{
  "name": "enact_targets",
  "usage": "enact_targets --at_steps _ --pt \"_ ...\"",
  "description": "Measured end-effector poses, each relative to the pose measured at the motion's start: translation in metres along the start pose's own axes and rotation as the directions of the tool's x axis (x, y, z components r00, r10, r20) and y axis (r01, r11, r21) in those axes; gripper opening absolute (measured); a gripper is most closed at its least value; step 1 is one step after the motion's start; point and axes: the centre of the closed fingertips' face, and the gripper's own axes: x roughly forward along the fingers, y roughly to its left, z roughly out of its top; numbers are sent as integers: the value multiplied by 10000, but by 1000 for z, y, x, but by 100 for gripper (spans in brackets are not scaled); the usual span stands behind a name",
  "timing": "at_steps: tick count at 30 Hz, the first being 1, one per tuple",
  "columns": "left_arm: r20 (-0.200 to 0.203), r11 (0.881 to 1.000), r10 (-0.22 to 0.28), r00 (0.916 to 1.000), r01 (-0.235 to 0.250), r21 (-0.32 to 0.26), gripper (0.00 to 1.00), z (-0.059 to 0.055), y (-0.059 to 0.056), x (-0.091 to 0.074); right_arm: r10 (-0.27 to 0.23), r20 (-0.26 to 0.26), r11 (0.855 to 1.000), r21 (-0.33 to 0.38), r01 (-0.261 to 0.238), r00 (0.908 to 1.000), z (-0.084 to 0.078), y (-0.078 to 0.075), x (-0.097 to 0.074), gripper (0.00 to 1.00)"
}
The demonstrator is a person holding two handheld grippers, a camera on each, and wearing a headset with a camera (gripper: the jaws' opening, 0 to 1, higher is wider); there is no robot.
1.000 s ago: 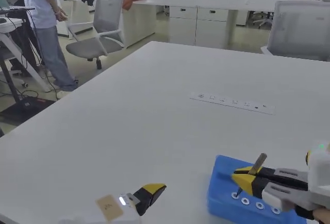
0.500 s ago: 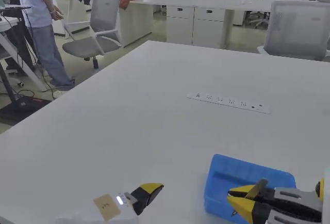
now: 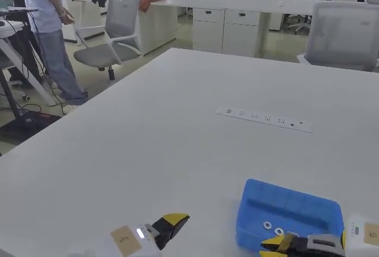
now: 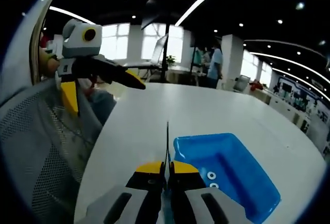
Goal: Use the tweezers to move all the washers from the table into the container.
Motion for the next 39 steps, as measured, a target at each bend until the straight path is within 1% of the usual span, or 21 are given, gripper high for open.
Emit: enact_targets --at_steps 1,2,5,6,7,10,15,18,19,20,23,26,33,35,37,39 --pt "-3 10000 -1 10000 1 -1 76 0 0 0 21 68 10000 19 -22 10000 0 1 -1 1" --pt "-14 10000 0 10000 0 2 76 0 0 0 55 159 9998 203 -58 9999 2 1 -1 1" --pt "-30 10000 -6 10000 6 21 76 0 0 0 124 191 9983 568 -135 9997 1 5 -3 1" --pt "-48 10000 -18 10000 18 23 76 -1 0 0 220 283 9947 1000 -248 9994 2 8 -4 1" --pt "-47 10000 -25 10000 25 26 76 -1 0 0 210 316 9943 1036 -242 9993 1 8 -5 1" --pt "-50 10000 -23 10000 23 34 76 -1 0 0 320 432 9888 1442 -379 9986 0 13 -7 1" --pt "-46 10000 -25 10000 25 44 76 -1 -1 0 310 464 9806 1920 -393 9984 1 16 -8 2" --pt "-59 10000 -30 10000 31 44 76 -1 -1 0 85 503 9745 2237 -196 9987 1 12 -9 3" --pt "-94 10000 -28 10000 29 58 76 -2 -1 0 49 642 9679 2503 -208 9979 3 11 -9 4" --pt "-96 10000 -29 9999 29 65 76 -2 -1 0 23 706 9651 2610 -207 9975 3 10 -9 4" --pt "-56 10000 -22 10000 22 38 76 -1 0 0 32 616 9665 2559 -189 9981 3 9 -7 4" --pt "-34 10000 -3 10000 3 51 76 -1 0 0 187 425 9697 2428 -284 9989 0 11 -5 4" --pt "-4 10000 36 10000 -36 17 76 0 1 0 230 318 9757 2172 -294 9992 0 13 -5 4" --pt "-16 10000 25 10000 -25 18 76 -1 1 0 277 390 9715 2343 -361 9989 -1 13 -7 4" --pt "1 10000 28 10000 -28 27 76 0 1 0 229 342 9731 2284 -301 9992 -2 12 -7 4" --pt "3 10000 23 10000 -23 2 76 0 1 0 242 357 9711 2365 -319 9991 -2 12 -9 4"
